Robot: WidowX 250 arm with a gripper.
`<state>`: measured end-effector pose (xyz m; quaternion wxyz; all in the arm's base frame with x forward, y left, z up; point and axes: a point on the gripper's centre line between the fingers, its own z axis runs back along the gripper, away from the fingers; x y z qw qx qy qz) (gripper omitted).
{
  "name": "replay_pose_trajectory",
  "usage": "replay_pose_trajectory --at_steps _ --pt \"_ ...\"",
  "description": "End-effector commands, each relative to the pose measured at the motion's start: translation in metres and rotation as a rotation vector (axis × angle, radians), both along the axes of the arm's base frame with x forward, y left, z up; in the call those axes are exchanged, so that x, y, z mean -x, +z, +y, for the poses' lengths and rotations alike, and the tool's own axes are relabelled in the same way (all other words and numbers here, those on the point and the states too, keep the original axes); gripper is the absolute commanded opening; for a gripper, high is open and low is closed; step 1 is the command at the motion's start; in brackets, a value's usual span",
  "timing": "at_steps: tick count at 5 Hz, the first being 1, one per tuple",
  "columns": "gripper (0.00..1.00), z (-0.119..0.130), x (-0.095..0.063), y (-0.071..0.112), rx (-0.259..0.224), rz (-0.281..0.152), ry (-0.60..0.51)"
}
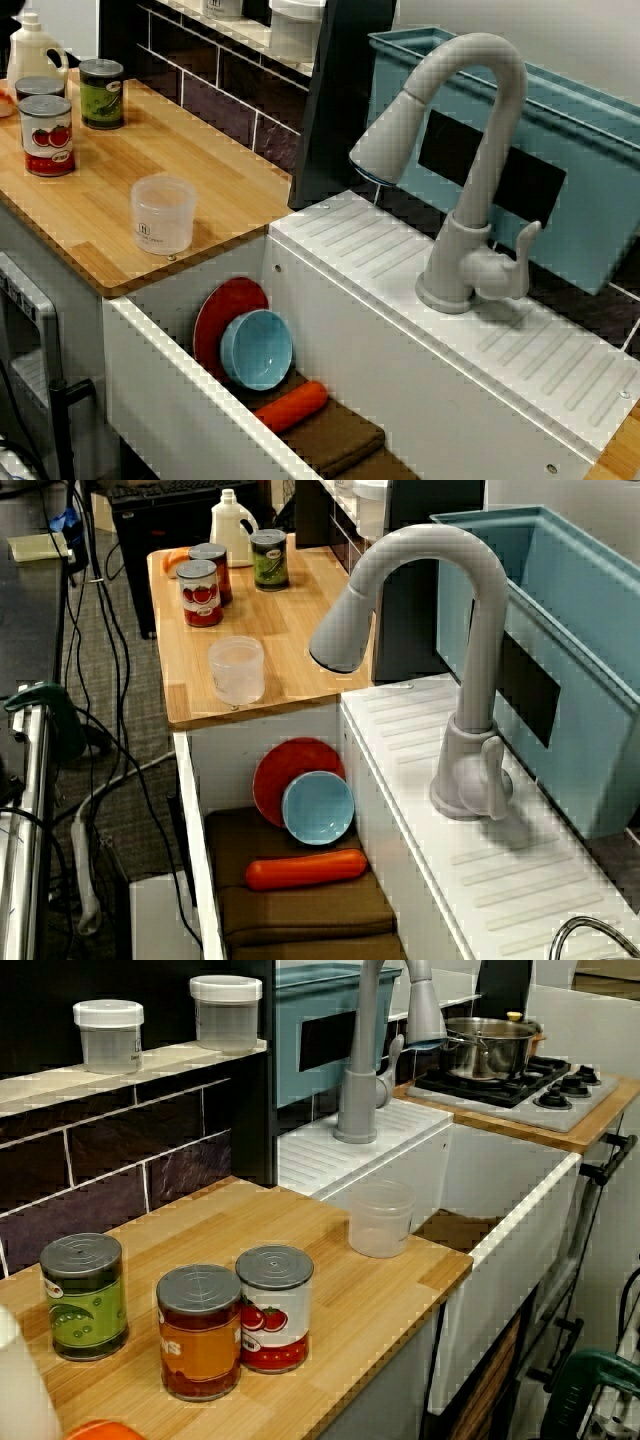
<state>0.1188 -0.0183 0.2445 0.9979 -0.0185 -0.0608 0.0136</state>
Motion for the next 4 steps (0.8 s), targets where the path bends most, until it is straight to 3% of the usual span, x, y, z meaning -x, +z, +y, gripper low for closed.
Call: replay_pose_trajectory --at_steps 1,2,3,4 --pt "1.00 0.000 0.000 0.000 0.000 0.000 0.000" --pt "1.00 0.031 0.001 -0.012 -0.023 -0.115 0.000" --pt "1.00 0.057 -0.001 -0.021 -0.032 -0.188 0.036" --pt "1.00 0.068 -0.010 -0.040 -0.050 -0.193 0.045"
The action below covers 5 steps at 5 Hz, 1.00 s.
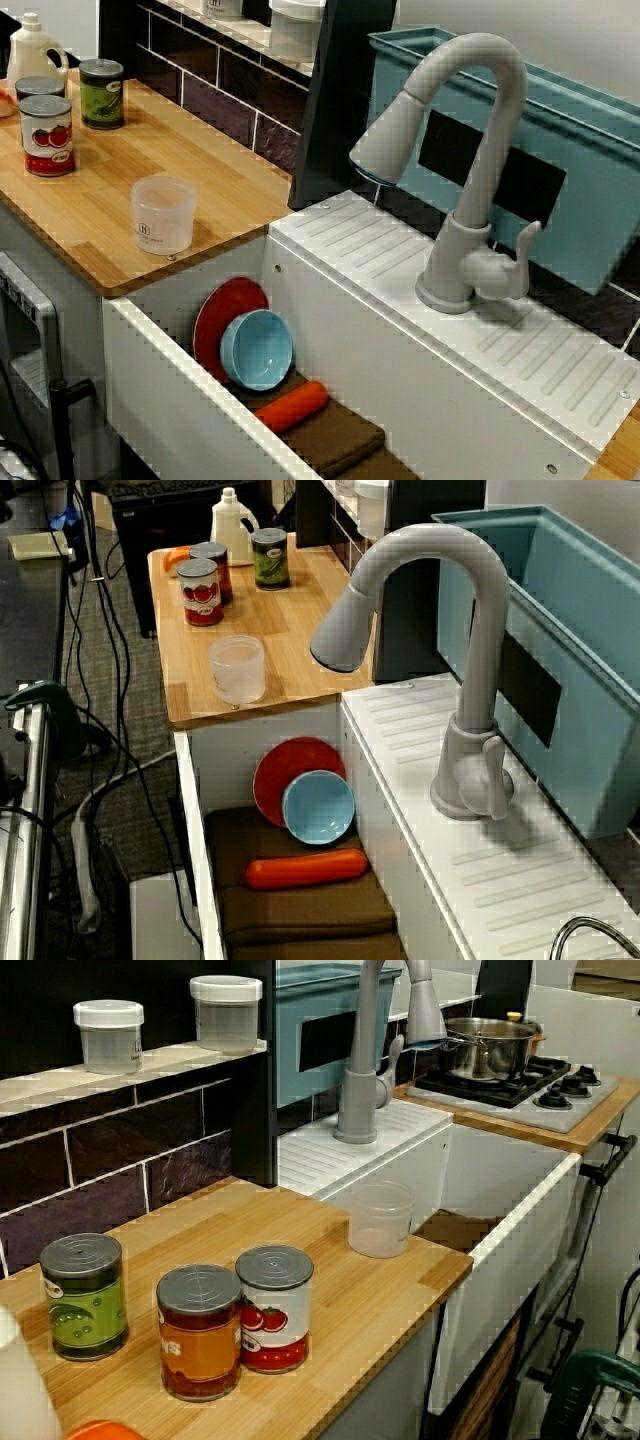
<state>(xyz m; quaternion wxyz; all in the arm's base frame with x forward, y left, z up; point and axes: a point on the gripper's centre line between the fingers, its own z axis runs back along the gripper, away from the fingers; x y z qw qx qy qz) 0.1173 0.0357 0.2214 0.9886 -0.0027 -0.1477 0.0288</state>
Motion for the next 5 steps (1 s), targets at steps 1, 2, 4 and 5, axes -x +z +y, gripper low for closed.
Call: replay_pose_trajectory --at_steps 1,2,4,5 --pt "1.00 0.012 -0.027 -0.028 -0.041 -0.020 -0.058" --pt "1.00 0.007 -0.055 -0.038 -0.057 0.050 -0.207" --pt "1.00 -0.001 -0.108 -0.069 -0.023 0.060 -0.171" --pt "1.00 -0.002 -0.124 -0.092 -0.044 0.055 -0.148"
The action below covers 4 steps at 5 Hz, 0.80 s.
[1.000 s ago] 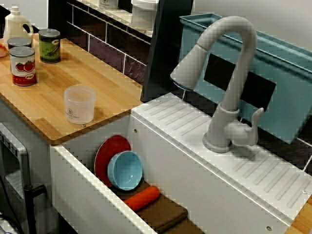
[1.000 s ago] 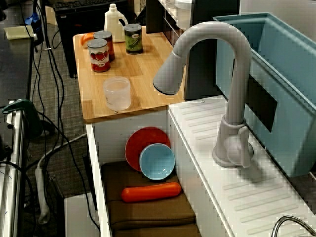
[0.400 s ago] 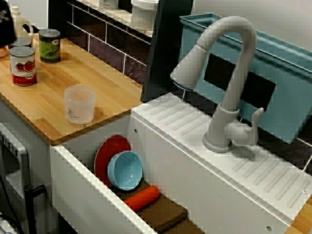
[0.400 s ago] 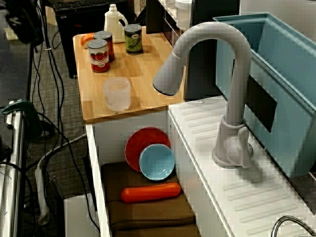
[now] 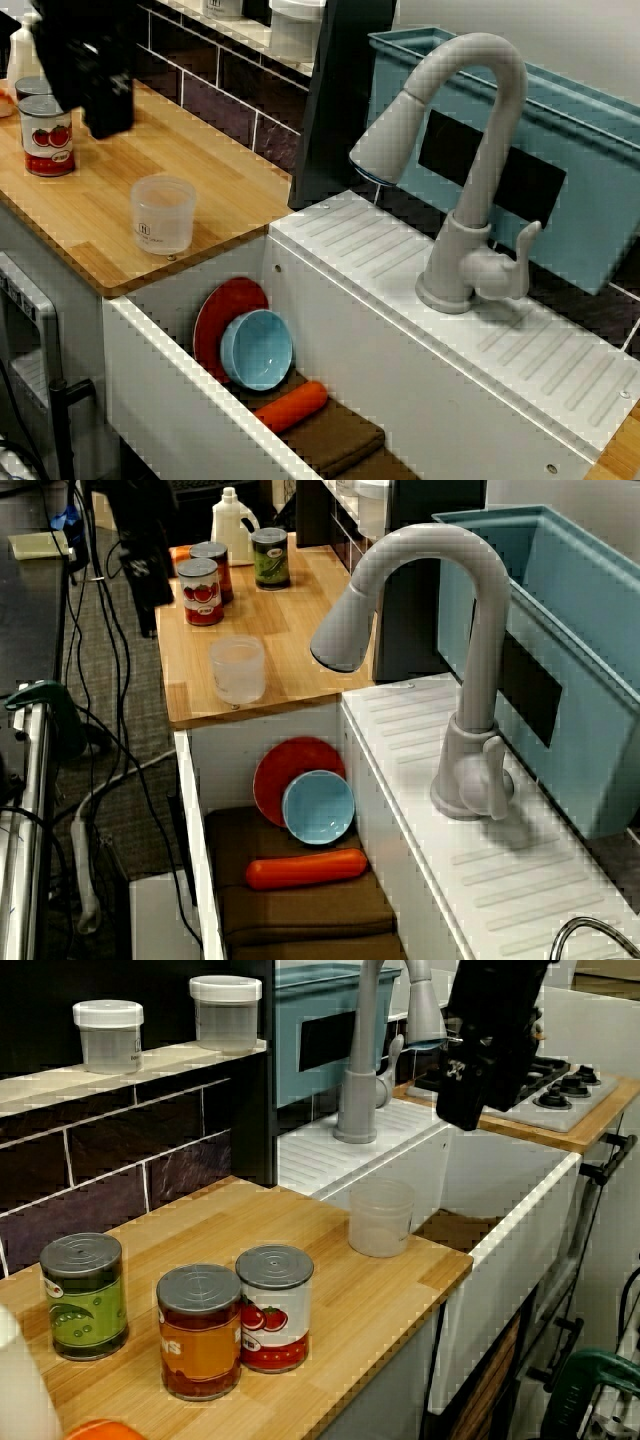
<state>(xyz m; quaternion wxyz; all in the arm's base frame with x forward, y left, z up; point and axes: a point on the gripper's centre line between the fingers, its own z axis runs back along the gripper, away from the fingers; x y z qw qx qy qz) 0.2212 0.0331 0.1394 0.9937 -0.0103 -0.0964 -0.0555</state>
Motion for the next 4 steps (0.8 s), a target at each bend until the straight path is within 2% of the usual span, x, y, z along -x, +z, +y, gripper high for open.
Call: replay_pose_trajectory --at_steps 1,2,4 --pt "1.00 -0.011 -0.024 -0.035 -0.022 -0.081 0.096" --pt "1.00 -0.014 -0.030 -0.048 -0.081 -0.126 0.163" --pt "1.00 -0.015 -0.044 -0.051 -0.081 -0.150 0.212"
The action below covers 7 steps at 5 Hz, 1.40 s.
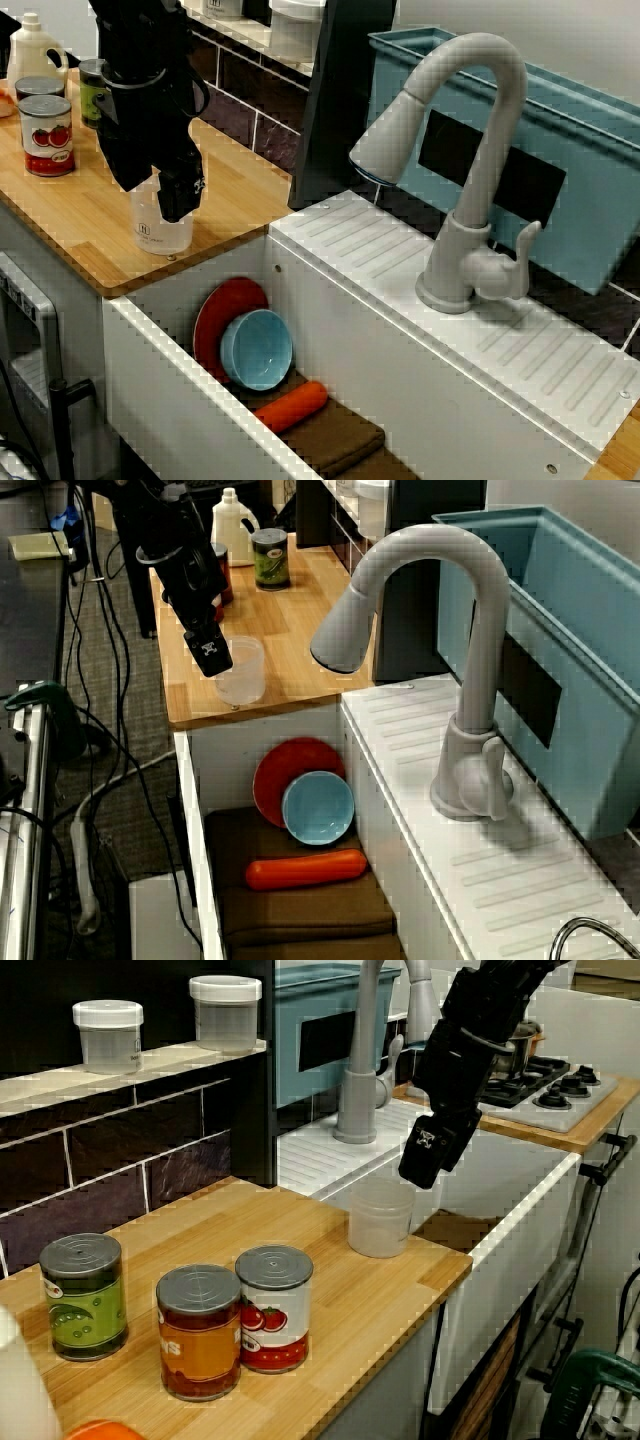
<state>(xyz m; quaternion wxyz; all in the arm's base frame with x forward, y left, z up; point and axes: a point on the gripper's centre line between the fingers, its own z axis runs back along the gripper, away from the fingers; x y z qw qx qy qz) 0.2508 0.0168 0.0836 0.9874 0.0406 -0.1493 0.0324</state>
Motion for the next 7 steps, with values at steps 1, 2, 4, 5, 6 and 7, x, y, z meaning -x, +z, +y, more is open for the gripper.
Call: replay_pose_trajectory --at_steps 1,2,4,5,6,7 --pt "1.00 0.003 -0.024 0.011 -0.011 -0.040 0.026" --pt "1.00 0.006 -0.031 0.020 0.001 -0.032 0.032" --pt "1.00 0.006 -0.038 0.026 0.005 -0.042 0.041" --pt "1.00 0.006 -0.038 0.018 -0.014 -0.047 0.039" --pt "1.00 0.006 -0.037 0.010 -0.028 -0.051 0.045" --pt "1.00 0.006 -0.038 -0.001 -0.045 -0.055 0.052"
